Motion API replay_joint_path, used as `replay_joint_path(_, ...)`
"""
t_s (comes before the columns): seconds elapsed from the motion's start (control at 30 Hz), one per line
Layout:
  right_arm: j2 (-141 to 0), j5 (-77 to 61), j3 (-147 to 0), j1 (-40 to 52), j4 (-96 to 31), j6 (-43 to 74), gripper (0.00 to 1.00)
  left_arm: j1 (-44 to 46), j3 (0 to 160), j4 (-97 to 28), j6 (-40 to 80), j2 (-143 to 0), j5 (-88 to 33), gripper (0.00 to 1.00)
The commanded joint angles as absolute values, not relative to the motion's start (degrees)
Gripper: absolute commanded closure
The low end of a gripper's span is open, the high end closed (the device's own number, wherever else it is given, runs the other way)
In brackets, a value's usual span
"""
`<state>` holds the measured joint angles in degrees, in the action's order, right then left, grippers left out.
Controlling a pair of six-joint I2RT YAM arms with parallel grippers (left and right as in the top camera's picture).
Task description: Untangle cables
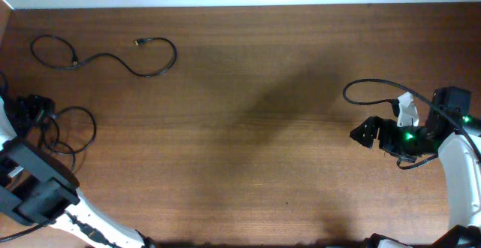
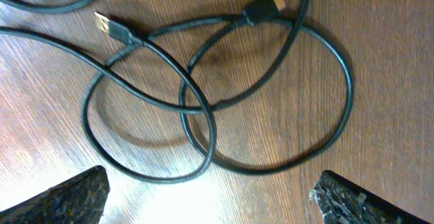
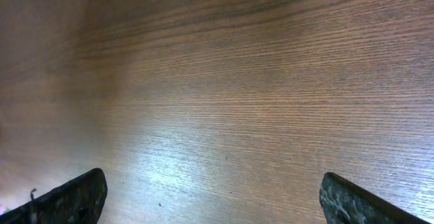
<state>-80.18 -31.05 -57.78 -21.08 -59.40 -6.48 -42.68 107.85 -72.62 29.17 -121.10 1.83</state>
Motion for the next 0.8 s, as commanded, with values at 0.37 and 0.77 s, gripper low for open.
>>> replay_joint_path(0.37, -79.33, -30.79, -58.94, -21.41, -59.61, -7.27, 0.01, -25.63, 108.86, -73.47, 14.11, -117.71, -0.1, 0.01)
replay_joint_path(0.77, -79.33, -30.79, -58.94, -21.41, -59.05, -7.07, 0.01, -0.23, 108.86, -76.58, 9.5, -116.22, -0.05, 0.01)
